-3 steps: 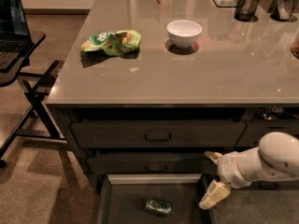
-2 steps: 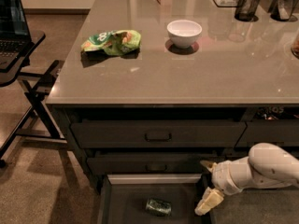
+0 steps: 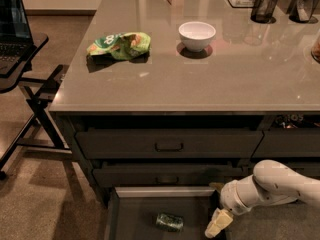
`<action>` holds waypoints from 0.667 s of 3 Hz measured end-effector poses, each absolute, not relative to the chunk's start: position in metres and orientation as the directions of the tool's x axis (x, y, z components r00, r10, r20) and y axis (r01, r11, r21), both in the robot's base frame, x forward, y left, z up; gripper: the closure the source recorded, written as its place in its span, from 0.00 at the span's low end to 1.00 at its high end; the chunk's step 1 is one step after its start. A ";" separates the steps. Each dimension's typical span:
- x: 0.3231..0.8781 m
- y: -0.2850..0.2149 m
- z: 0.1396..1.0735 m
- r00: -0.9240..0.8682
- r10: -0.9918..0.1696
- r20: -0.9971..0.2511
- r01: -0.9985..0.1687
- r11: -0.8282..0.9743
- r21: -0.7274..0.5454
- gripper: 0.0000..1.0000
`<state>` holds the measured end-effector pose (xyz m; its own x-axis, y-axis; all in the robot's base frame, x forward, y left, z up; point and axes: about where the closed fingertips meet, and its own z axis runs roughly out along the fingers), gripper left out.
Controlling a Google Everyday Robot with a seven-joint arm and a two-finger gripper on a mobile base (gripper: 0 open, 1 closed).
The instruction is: Pick green can from bottom drawer and place on counter
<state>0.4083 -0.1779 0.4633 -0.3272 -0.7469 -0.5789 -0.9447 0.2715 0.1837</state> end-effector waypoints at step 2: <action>0.417 -0.150 0.402 -0.346 -0.667 -0.659 -0.938 0.236 0.254 0.00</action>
Offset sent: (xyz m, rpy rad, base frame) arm 0.0179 0.0478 -0.1170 0.2329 0.0501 0.0091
